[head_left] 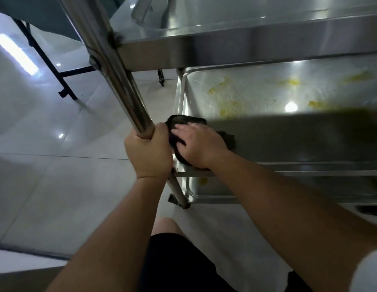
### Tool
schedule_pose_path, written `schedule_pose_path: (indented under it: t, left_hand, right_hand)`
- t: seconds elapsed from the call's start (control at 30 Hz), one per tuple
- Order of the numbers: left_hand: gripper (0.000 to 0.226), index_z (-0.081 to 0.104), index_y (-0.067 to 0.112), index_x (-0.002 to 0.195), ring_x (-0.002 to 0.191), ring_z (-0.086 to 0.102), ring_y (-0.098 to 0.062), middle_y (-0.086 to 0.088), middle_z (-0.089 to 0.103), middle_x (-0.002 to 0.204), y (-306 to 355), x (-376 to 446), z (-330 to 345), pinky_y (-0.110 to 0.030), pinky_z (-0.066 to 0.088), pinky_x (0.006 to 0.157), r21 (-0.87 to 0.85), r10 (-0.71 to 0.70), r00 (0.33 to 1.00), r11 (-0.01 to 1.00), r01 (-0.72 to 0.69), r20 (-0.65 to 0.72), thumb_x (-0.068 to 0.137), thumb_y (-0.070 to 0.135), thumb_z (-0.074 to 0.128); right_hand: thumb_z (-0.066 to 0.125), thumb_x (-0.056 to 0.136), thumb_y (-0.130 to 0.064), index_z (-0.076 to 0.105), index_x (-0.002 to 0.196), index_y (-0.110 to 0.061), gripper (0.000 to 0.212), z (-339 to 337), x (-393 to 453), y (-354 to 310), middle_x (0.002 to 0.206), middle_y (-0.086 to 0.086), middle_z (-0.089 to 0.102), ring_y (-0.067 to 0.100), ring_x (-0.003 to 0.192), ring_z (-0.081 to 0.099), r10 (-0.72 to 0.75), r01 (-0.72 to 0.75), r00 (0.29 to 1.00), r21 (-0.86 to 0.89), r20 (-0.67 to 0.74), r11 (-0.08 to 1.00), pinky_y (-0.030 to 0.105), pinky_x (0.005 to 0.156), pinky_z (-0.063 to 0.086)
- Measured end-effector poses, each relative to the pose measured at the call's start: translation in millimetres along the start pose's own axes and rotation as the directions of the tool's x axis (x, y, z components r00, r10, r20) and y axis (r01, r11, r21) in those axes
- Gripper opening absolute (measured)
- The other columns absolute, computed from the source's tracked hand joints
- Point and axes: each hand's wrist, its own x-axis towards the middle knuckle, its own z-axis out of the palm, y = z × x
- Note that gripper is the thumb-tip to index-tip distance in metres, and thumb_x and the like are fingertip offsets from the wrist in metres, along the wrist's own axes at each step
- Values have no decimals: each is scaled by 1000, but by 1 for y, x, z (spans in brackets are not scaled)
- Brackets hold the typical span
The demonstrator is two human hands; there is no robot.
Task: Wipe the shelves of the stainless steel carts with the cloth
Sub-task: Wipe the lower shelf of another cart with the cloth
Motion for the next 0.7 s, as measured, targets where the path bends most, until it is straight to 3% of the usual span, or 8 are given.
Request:
schedule_pose_path:
  t: [0.13, 0.27, 0.37, 0.43, 0.5, 0.57, 0.63, 0.7]
  left_hand:
    - [43, 35, -6, 70, 60, 37, -33, -33, 36, 66, 0, -1, 0, -55, 39, 51, -13, -7, 1000, 1000, 8, 6, 69, 29, 59]
    - [44, 34, -7, 70, 59, 35, -37, -33, 34, 66, 2, -2, 0, -54, 38, 51, -25, -10, 1000, 1000, 11, 16, 69, 29, 59]
    - [46, 35, -8, 72, 57, 36, -43, -33, 35, 66, 2, -1, 1, -55, 39, 51, -27, -10, 1000, 1000, 10, 9, 69, 30, 60]
    - [47, 36, -9, 73, 58, 38, -46, -33, 35, 66, 1, -2, 0, -56, 39, 52, -29, -11, 1000, 1000, 11, 11, 69, 31, 60]
    - [46, 35, -8, 72, 58, 38, -49, -32, 34, 65, 1, -2, 0, -56, 39, 51, -32, 2, 1000, 999, -2, 12, 69, 31, 59]
    - [45, 33, -7, 71, 58, 37, -50, -32, 33, 65, 1, -2, 1, -55, 38, 51, -37, 5, 1000, 999, -4, 6, 69, 31, 59]
    - [44, 32, -5, 70, 59, 37, -52, -32, 33, 66, 1, -2, 1, -56, 38, 51, -39, 6, 1000, 999, -6, 1, 69, 31, 59]
    - [42, 35, -2, 68, 58, 40, -49, -30, 36, 64, 1, -2, -1, -55, 41, 51, -17, 18, 1000, 1000, -18, 1, 69, 32, 60]
  right_hand:
    - [43, 99, -42, 64, 137, -18, 49, -27, -26, 89, 146, 6, 61, 33, 130, 57, 334, -341, 922, 0, -196, 940, 46, 110, 46]
    - [36, 99, -42, 64, 124, -16, 46, -61, -84, 190, 128, 15, 66, 42, 113, 65, 653, -686, 700, -16, -289, 728, 53, 93, 56]
    - [33, 102, -41, 56, 143, -13, 55, -64, -83, 207, 145, 17, 57, 44, 129, 55, 775, -810, 571, -35, -271, 585, 55, 104, 49]
    - [33, 101, -39, 55, 145, -12, 56, -56, -63, 189, 149, 15, 54, 42, 134, 50, 801, -831, 541, -13, -258, 557, 53, 109, 44]
    - [34, 96, -37, 62, 133, -14, 53, -46, -32, 155, 140, 13, 60, 40, 128, 55, 745, -770, 614, 7, -260, 638, 49, 104, 46]
    - [38, 93, -37, 66, 124, -16, 47, -32, 4, 109, 134, 10, 64, 38, 123, 58, 619, -634, 752, 6, -227, 773, 46, 100, 45]
    - [42, 93, -38, 65, 127, -19, 45, -18, 41, 59, 141, 6, 61, 35, 128, 54, 450, -453, 885, -1, -121, 891, 46, 106, 41]
    - [42, 95, -37, 62, 137, -24, 48, -3, 68, 16, 152, 0, 55, 31, 137, 48, 260, -260, 965, 15, -22, 965, 46, 113, 35]
